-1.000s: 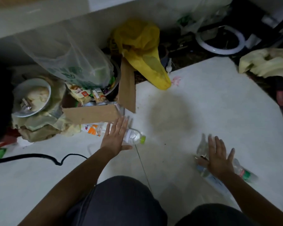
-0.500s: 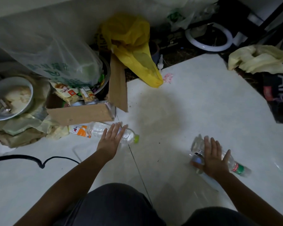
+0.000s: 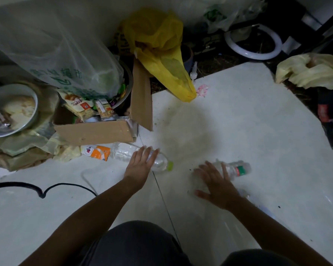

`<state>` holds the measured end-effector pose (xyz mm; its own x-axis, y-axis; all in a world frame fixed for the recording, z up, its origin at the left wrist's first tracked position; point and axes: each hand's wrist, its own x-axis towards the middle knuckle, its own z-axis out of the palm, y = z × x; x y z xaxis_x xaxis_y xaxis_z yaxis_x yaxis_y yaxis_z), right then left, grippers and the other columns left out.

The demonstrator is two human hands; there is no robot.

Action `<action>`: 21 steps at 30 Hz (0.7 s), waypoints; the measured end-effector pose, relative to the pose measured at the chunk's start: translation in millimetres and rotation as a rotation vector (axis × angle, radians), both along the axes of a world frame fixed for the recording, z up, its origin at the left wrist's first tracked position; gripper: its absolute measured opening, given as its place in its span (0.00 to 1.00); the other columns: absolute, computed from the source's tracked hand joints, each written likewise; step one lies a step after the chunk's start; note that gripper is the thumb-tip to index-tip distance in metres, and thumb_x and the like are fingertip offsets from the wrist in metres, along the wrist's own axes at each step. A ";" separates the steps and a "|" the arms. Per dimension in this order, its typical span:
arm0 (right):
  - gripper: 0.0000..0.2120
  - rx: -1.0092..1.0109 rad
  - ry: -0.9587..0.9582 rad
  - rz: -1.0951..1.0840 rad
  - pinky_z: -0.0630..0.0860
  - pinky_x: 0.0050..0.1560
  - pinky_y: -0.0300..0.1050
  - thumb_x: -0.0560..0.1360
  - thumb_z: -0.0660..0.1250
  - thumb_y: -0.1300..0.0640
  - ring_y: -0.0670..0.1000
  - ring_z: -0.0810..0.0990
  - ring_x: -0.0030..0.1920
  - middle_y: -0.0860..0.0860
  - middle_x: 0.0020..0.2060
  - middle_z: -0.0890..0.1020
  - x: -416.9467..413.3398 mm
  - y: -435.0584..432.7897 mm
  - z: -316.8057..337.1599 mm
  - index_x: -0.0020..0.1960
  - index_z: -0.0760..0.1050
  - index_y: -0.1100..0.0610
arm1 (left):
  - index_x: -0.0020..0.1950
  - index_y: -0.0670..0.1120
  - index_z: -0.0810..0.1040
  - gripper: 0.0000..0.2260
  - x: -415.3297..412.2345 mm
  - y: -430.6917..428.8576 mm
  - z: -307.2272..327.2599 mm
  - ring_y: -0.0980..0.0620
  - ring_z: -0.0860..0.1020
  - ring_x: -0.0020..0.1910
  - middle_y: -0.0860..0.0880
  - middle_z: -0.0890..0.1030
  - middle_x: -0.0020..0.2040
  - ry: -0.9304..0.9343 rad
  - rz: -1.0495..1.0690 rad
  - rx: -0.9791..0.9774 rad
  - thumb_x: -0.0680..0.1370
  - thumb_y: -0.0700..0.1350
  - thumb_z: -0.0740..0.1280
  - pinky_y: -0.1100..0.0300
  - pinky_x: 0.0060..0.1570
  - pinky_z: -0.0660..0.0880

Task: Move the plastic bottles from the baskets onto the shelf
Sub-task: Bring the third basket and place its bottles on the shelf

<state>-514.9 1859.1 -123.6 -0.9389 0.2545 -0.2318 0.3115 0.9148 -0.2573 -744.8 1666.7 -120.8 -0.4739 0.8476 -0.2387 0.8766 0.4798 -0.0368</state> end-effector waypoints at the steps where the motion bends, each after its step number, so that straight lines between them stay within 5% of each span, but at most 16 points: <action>1: 0.31 -0.020 0.046 0.034 0.55 0.68 0.69 0.75 0.45 0.29 0.54 0.65 0.72 0.49 0.62 0.77 -3.5 -4.4 2.6 0.64 0.69 0.48 | 0.75 0.45 0.60 0.52 2.0 1.9 -0.8 0.36 0.74 0.63 0.39 0.75 0.66 0.007 -0.016 -0.007 0.53 0.30 0.76 0.44 0.61 0.72; 3: 0.26 0.029 0.102 0.093 0.59 0.66 0.68 0.78 0.46 0.33 0.54 0.69 0.70 0.45 0.54 0.80 -9.6 -12.4 4.9 0.50 0.77 0.46 | 0.72 0.45 0.63 0.50 6.4 7.1 -3.6 0.37 0.78 0.55 0.38 0.77 0.60 0.031 -0.041 0.014 0.52 0.33 0.77 0.46 0.54 0.76; 6: 0.12 0.089 0.094 0.104 0.57 0.67 0.67 0.71 0.65 0.39 0.55 0.70 0.69 0.46 0.56 0.80 -5.1 -19.0 -0.1 0.40 0.78 0.47 | 0.74 0.45 0.60 0.43 19.3 20.5 2.4 0.40 0.75 0.55 0.39 0.74 0.63 -0.007 -0.015 0.030 0.65 0.45 0.78 0.48 0.54 0.73; 8: 0.19 0.056 0.100 0.009 0.59 0.68 0.69 0.62 0.74 0.44 0.58 0.65 0.71 0.52 0.66 0.73 5.7 -18.1 -7.8 0.50 0.78 0.48 | 0.78 0.47 0.54 0.36 24.9 30.1 5.5 0.42 0.66 0.64 0.41 0.65 0.69 -0.144 0.121 0.002 0.76 0.53 0.68 0.50 0.61 0.65; 10: 0.34 -0.005 0.126 -0.153 0.61 0.69 0.66 0.59 0.76 0.48 0.62 0.66 0.71 0.58 0.69 0.69 15.5 -16.1 -11.4 0.63 0.71 0.51 | 0.77 0.47 0.55 0.37 23.9 36.9 6.8 0.43 0.64 0.65 0.43 0.65 0.69 -0.318 0.306 -0.011 0.74 0.59 0.68 0.53 0.60 0.64; 12: 0.41 -0.045 0.165 -0.303 0.72 0.62 0.63 0.56 0.78 0.53 0.63 0.74 0.62 0.62 0.63 0.73 21.7 -17.5 -7.3 0.66 0.66 0.54 | 0.74 0.47 0.60 0.39 20.6 35.3 5.8 0.43 0.65 0.64 0.43 0.67 0.67 -0.435 0.457 0.046 0.70 0.62 0.71 0.54 0.58 0.65; 16: 0.42 -0.120 0.229 -0.481 0.81 0.48 0.57 0.56 0.81 0.58 0.60 0.79 0.53 0.61 0.56 0.78 27.0 -21.3 -6.5 0.65 0.65 0.59 | 0.74 0.48 0.57 0.46 17.8 22.0 -2.3 0.42 0.63 0.68 0.44 0.63 0.70 -0.588 0.545 -0.038 0.65 0.61 0.76 0.48 0.64 0.66; 21: 0.38 -0.234 0.259 -0.585 0.75 0.61 0.60 0.71 0.73 0.54 0.61 0.73 0.66 0.60 0.67 0.71 29.7 -15.6 -11.5 0.74 0.59 0.59 | 0.76 0.46 0.53 0.51 25.9 19.9 -8.8 0.41 0.67 0.69 0.43 0.68 0.69 -0.647 0.540 -0.076 0.63 0.50 0.81 0.43 0.68 0.66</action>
<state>-485.1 1843.5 -135.0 -0.6943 0.7081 -0.1286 0.6397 0.5254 -0.5610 -718.9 1686.6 -129.6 -0.5595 0.5147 -0.6496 0.3872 0.8553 0.3442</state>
